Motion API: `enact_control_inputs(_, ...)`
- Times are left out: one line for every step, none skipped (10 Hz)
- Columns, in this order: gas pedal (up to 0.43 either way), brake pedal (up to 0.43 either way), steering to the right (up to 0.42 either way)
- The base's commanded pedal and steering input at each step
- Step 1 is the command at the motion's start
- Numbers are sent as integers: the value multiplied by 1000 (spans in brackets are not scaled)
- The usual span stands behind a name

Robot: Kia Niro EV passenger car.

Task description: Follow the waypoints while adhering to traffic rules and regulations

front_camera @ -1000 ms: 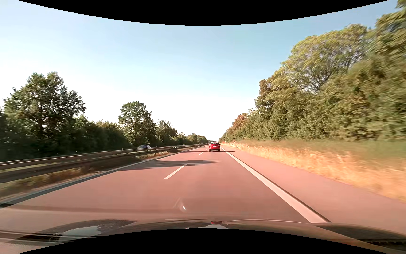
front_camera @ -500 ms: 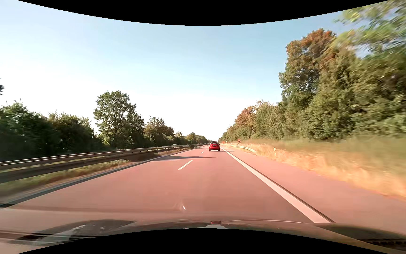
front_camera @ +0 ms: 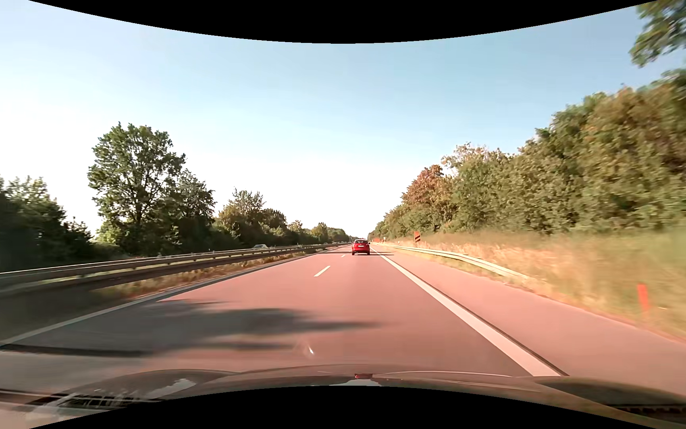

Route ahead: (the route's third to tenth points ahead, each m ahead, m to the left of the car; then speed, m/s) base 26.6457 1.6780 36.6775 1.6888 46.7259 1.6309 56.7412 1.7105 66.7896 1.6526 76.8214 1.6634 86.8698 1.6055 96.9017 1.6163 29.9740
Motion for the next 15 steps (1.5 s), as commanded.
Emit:
enact_control_inputs(280,6,1)
enact_control_inputs(280,6,0)
enact_control_inputs(299,6,-1)
enact_control_inputs(311,6,-3)
enact_control_inputs(331,6,-3)
enact_control_inputs(331,6,-3)
enact_control_inputs(331,6,-3)
enact_control_inputs(331,6,-2)
enact_control_inputs(331,6,-2)
enact_control_inputs(331,6,-2)
enact_control_inputs(331,6,-2)
enact_control_inputs(331,6,-2)
enact_control_inputs(331,6,-2)
enact_control_inputs(331,6,-2)
enact_control_inputs(331,6,-2)
